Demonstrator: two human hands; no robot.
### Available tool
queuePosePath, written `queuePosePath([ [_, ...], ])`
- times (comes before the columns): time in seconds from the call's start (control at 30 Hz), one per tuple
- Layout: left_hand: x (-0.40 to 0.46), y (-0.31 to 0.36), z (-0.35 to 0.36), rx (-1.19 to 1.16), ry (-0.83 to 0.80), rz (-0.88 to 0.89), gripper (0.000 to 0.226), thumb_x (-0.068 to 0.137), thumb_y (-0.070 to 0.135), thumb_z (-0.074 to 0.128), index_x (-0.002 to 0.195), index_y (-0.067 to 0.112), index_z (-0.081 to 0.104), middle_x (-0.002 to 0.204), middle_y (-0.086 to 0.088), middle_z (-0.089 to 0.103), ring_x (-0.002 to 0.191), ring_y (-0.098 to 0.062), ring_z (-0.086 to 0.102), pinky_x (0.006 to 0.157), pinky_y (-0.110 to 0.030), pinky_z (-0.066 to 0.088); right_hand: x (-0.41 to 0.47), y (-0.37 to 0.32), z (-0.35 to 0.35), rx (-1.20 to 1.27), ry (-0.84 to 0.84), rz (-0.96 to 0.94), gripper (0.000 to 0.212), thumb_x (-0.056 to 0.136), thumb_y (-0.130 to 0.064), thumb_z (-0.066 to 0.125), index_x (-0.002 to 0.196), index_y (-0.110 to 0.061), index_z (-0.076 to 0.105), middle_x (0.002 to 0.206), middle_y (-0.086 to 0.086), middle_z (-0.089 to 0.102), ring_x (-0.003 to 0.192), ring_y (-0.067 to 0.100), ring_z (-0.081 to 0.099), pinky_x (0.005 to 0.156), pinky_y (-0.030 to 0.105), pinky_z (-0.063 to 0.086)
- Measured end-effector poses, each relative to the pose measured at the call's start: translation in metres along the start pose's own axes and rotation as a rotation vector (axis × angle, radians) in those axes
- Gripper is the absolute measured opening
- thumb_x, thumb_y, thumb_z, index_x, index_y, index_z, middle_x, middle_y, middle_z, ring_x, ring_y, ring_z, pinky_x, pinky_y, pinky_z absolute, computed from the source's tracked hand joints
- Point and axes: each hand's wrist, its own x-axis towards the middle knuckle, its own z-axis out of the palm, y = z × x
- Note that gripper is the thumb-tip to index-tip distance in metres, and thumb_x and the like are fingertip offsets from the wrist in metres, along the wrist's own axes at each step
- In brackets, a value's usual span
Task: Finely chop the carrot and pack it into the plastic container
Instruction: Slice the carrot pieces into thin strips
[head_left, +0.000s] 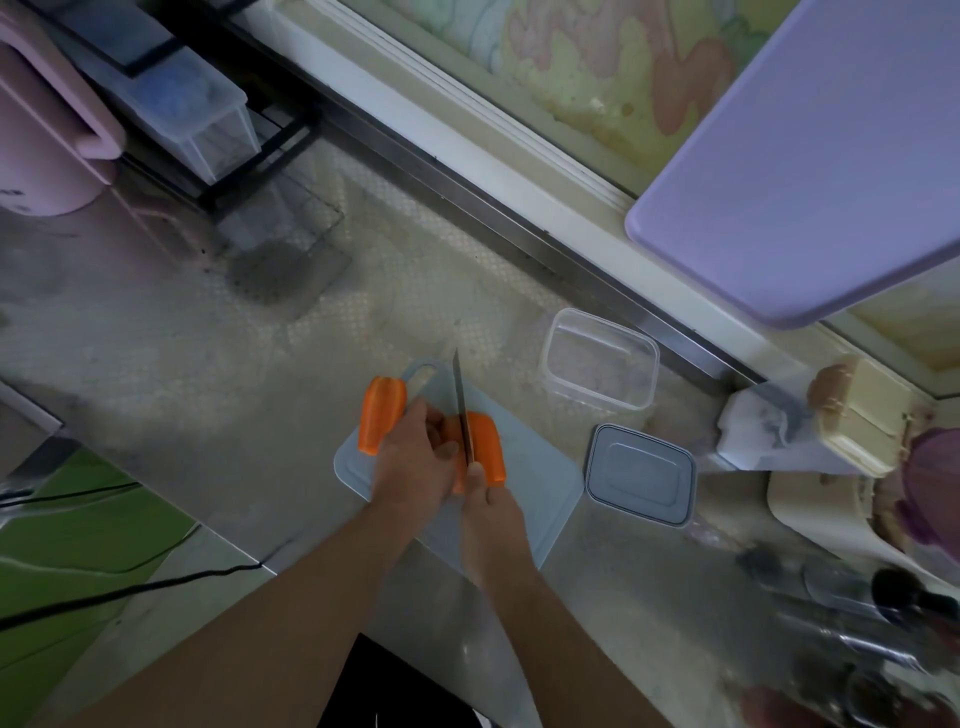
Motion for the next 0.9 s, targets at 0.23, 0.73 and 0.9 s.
queuePosePath([
  [0.23, -0.001, 0.0, 0.001, -0.047, 0.001, -0.017, 0.024, 0.092, 0.004, 0.062, 0.1, 0.026, 0.056, 0.088, 0.004, 0.065, 0.085, -0.012, 0.064, 0.079, -0.031, 0.052, -0.002, 0.022, -0.001, -0.003, -0.003, 0.066, 0.052, 0.105, -0.059, 0.032, 0.074, -0.02, 0.047, 0.059, -0.006, 0.04, 0.045, 0.006, 0.036, 0.046, 0.021, 0.033],
  [0.73, 0.001, -0.004, 0.002, -0.003, -0.005, 0.005, 0.025, 0.092, 0.004, 0.063, 0.094, 0.027, 0.053, 0.085, 0.005, 0.065, 0.079, -0.011, 0.063, 0.071, -0.026, 0.049, 0.007, 0.017, -0.006, 0.085, 0.037, 0.079, 0.059, 0.097, -0.072, 0.034, 0.069, -0.021, 0.046, 0.063, 0.0, 0.042, 0.051, 0.013, 0.038, 0.051, 0.028, 0.031],
  [0.9, 0.001, -0.005, 0.003, 0.028, -0.035, 0.057, 0.017, 0.095, 0.005, 0.056, 0.093, 0.022, 0.052, 0.088, -0.003, 0.064, 0.081, -0.018, 0.063, 0.078, -0.036, 0.056, -0.011, 0.014, -0.022, 0.178, -0.057, 0.108, 0.051, 0.102, -0.062, 0.038, 0.076, -0.018, 0.042, 0.059, -0.001, 0.033, 0.045, 0.011, 0.028, 0.043, 0.022, 0.024],
])
